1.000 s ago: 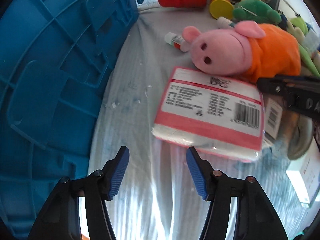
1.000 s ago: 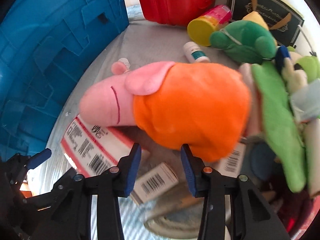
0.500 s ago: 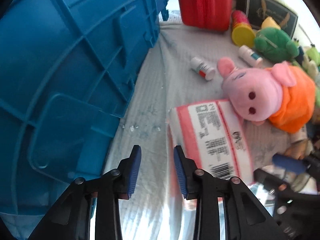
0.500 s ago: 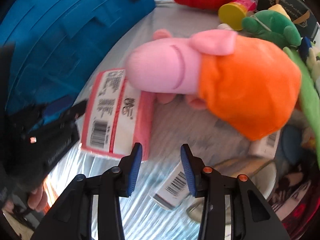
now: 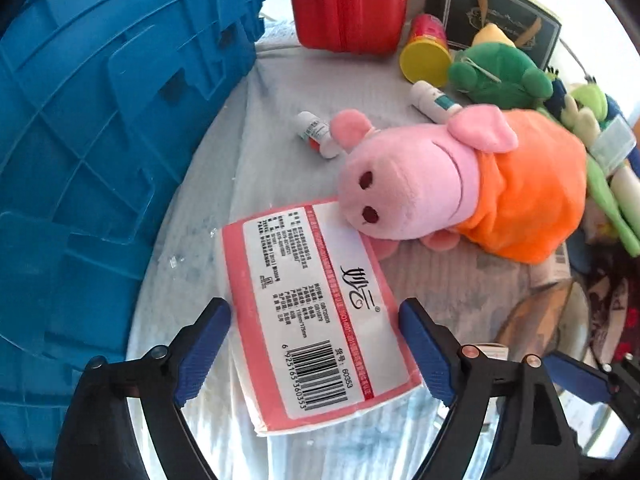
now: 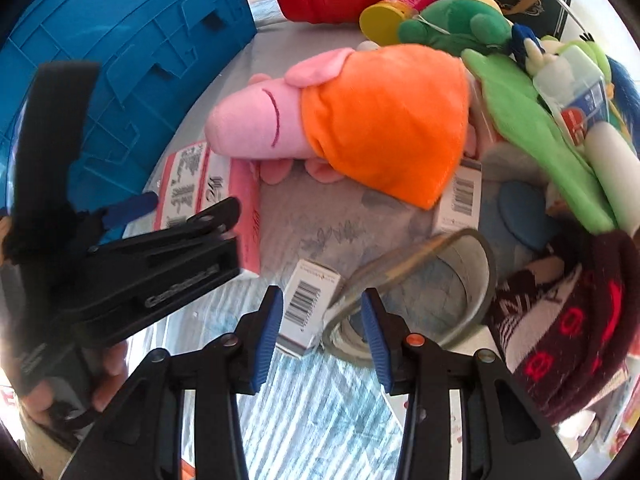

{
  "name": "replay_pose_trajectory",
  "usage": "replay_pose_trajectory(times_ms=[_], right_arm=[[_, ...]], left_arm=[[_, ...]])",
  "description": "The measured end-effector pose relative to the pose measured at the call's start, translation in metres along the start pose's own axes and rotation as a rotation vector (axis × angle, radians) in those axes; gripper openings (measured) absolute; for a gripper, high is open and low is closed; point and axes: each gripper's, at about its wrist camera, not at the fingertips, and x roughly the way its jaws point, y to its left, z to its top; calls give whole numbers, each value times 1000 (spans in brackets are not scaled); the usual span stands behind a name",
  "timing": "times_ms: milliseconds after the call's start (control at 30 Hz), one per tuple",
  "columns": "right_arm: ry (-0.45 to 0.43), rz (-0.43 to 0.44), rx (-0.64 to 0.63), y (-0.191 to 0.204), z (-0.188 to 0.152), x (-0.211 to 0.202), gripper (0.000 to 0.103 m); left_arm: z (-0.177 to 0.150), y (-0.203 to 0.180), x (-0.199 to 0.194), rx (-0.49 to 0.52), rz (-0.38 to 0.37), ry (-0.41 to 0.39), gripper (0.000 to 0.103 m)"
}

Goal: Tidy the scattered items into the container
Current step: 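Grasp the white-red tissue pack with the left tool, then grasp the clear plastic visor with right tool while left tool holds tissue pack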

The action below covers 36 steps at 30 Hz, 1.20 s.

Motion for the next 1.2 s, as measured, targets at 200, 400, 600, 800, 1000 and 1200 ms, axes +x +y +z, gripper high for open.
replay_pose_trajectory(times_ms=[200, 400, 600, 800, 1000, 1200], right_arm=[[8, 4, -14, 13, -10, 4, 41], [14, -24, -47, 28, -20, 4, 41], [-38, -56, 19, 6, -17, -13, 41], [-74, -90, 94, -23, -18, -36, 41], [-61, -83, 181, -39, -5, -10, 41], [-56, -111, 225, -41, 8, 5, 58]], left_arm=[[-23, 8, -18, 35, -23, -13, 67], [-36, 24, -26, 18, -54, 14, 73], [-31, 17, -12, 37, -13, 39, 87], [-33, 10, -11, 77, 3, 16, 84], [-25, 2, -3, 122, 16, 16, 89], [-13, -6, -7, 119, -50, 7, 87]])
